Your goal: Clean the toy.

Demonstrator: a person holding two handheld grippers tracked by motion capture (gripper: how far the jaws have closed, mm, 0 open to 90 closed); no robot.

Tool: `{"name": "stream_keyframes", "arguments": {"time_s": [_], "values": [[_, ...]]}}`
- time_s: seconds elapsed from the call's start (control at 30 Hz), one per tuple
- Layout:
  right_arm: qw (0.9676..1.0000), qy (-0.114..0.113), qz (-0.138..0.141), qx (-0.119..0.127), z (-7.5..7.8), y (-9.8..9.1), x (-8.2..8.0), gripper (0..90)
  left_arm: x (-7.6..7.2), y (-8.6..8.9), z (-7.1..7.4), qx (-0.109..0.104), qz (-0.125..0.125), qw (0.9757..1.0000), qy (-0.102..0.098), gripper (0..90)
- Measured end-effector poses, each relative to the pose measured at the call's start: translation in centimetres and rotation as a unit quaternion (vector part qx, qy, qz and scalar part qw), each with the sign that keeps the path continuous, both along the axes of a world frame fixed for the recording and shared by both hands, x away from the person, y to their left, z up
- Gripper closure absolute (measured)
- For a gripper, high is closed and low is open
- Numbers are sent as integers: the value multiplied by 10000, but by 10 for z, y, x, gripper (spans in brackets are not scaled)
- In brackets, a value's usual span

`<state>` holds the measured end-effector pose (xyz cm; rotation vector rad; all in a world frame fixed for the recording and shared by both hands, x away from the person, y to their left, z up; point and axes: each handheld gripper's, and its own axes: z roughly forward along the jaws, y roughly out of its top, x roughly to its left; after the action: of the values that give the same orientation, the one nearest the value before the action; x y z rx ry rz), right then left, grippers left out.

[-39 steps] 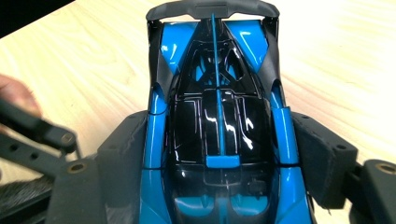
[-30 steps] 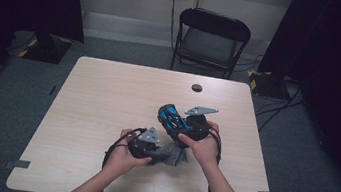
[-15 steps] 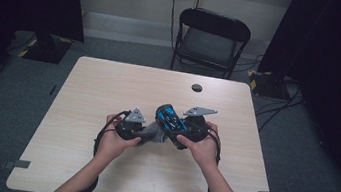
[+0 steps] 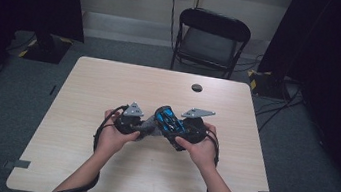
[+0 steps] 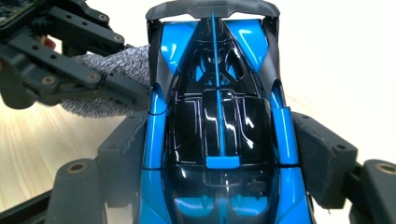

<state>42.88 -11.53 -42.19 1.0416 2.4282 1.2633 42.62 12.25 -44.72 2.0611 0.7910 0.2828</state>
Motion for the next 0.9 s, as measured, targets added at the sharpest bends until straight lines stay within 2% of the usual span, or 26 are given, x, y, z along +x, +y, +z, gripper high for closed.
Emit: {"name": "stream_keyframes", "arguments": {"time_s": [0.43,0.7,0.8,0.83,0.9], "values": [[10000,32,5,-63,-4,1,1,263,-3,-6,-6,-6,-106,9999,95,683],[10000,-64,-1,-20,1,2,-1,263,-2,-5,-9,125,-48,9997,197,683],[10000,-37,21,-7,3,2,0,263,-3,-6,-8,51,-94,9998,173,683],[10000,-38,24,-88,3,3,0,263,-6,-9,-5,-24,-188,9998,90,683],[9999,-20,20,-96,0,3,1,262,-8,-13,-1,130,-244,9996,19,682]]}}
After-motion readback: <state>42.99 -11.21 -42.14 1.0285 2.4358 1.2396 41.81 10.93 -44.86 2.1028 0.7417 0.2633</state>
